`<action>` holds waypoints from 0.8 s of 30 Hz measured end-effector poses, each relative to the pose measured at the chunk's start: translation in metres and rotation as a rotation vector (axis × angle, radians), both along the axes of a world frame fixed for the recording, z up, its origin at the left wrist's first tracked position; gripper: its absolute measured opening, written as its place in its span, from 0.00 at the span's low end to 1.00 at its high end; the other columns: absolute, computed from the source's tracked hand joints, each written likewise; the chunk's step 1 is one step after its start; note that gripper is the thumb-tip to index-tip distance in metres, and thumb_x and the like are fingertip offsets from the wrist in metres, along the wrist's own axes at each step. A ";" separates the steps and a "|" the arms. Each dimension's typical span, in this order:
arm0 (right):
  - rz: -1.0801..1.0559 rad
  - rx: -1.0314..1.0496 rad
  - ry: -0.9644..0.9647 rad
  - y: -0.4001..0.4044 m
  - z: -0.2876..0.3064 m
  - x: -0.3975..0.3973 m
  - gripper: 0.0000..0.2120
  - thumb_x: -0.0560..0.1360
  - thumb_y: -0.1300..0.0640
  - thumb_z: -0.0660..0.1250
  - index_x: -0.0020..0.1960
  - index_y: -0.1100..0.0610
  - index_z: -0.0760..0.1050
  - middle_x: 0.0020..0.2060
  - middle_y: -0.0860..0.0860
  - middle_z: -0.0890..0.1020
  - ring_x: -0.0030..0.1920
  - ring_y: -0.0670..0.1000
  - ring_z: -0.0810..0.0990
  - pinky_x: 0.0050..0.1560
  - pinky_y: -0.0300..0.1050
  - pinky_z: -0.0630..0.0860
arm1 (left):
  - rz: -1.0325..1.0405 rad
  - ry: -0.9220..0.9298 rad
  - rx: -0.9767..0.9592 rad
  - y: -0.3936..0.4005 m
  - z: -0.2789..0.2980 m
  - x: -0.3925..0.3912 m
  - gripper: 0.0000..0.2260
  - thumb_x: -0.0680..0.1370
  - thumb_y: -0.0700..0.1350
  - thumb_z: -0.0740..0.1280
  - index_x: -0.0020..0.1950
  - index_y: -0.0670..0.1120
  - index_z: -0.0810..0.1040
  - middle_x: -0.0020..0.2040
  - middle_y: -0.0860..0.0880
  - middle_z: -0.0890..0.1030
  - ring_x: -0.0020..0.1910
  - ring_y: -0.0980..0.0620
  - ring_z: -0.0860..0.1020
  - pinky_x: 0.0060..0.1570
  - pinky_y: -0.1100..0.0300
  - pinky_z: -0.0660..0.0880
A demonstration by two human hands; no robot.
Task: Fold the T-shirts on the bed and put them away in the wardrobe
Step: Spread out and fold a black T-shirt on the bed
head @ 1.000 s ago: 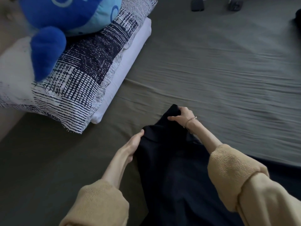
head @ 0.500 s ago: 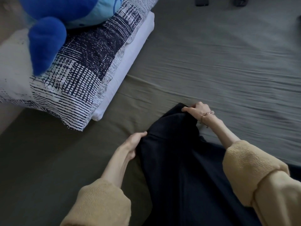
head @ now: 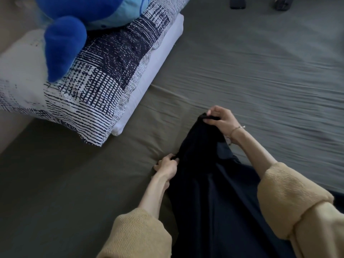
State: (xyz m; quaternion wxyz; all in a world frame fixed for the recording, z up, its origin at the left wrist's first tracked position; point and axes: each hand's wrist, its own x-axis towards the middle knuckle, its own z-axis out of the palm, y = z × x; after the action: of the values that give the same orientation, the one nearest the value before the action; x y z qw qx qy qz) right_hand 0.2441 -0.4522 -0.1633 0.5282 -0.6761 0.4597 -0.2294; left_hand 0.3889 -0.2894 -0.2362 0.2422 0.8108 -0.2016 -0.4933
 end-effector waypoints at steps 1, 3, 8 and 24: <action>-0.019 0.028 -0.099 -0.002 0.002 -0.006 0.15 0.71 0.74 0.66 0.39 0.55 0.69 0.38 0.48 0.81 0.36 0.33 0.78 0.46 0.34 0.73 | 0.025 0.047 -0.008 0.000 -0.005 0.003 0.13 0.72 0.55 0.60 0.53 0.61 0.78 0.62 0.45 0.77 0.65 0.42 0.70 0.66 0.46 0.68; -0.030 0.037 -0.121 -0.003 0.002 -0.011 0.19 0.70 0.78 0.64 0.39 0.54 0.68 0.37 0.44 0.83 0.40 0.39 0.81 0.50 0.38 0.78 | 0.109 0.167 -0.033 0.001 0.017 0.000 0.09 0.75 0.51 0.60 0.52 0.59 0.77 0.63 0.45 0.77 0.64 0.44 0.72 0.65 0.49 0.70; -0.100 0.032 0.174 0.002 -0.011 -0.004 0.15 0.73 0.61 0.69 0.59 0.56 0.72 0.56 0.51 0.77 0.58 0.48 0.74 0.65 0.43 0.68 | 0.287 0.402 -0.223 0.002 0.048 -0.001 0.20 0.84 0.41 0.51 0.76 0.45 0.56 0.70 0.44 0.68 0.67 0.47 0.69 0.58 0.58 0.68; 0.056 -0.209 0.556 0.001 -0.013 -0.033 0.23 0.73 0.45 0.68 0.30 0.56 0.62 0.28 0.50 0.69 0.35 0.53 0.68 0.33 0.45 0.62 | 0.410 0.476 -0.270 0.008 0.052 0.005 0.20 0.84 0.40 0.51 0.76 0.43 0.56 0.72 0.43 0.67 0.70 0.46 0.67 0.64 0.55 0.66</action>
State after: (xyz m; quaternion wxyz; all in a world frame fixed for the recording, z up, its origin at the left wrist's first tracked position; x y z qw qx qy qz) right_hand 0.2113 -0.4514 -0.1761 0.3155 -0.7762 0.5418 -0.0668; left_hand 0.3944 -0.2811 -0.1843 0.4816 0.6573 -0.0358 -0.5786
